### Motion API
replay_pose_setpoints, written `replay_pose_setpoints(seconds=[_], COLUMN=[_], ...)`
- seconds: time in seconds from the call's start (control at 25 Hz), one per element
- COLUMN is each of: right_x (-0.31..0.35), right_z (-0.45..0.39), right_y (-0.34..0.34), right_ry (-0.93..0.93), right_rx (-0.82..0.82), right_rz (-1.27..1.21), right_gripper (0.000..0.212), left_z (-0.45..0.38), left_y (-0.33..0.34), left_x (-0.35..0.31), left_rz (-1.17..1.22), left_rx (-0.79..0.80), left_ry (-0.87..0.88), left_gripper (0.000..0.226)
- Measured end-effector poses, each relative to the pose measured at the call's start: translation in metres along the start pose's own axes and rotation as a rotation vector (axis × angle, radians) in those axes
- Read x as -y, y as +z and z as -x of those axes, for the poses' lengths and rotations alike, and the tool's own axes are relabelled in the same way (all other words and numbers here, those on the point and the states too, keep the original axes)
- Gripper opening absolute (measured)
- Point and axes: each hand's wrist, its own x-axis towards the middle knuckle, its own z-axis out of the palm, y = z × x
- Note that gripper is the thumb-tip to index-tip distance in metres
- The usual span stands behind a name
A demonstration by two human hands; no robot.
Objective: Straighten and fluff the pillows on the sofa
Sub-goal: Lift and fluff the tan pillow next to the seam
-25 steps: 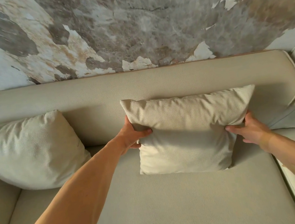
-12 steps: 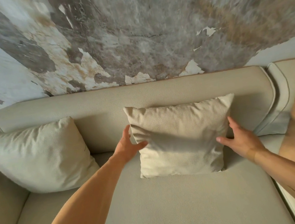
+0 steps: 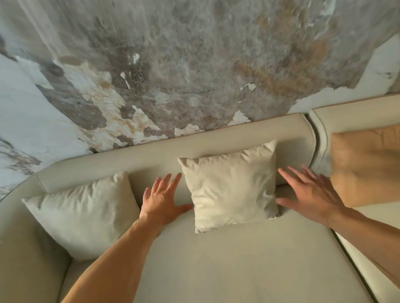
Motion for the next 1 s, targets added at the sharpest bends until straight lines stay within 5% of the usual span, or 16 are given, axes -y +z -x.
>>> replay_pose_setpoints(seconds=[0.32,1.0], right_x=[-0.029,-0.341], right_z=[0.116,0.247], right_y=[-0.056,-0.132], right_ry=[0.168,0.325], right_rx=[-0.046,-0.088], right_rz=[0.110,0.129], right_gripper=[0.083,0.082], left_z=[0.062,0.115], left_y=[-0.040,-0.002], left_x=[-0.066,-0.373], left_rz=[-0.022,0.002], left_rx=[-0.041,-0.014], left_ry=[0.172,0.157], left_gripper=[0.102,0.099])
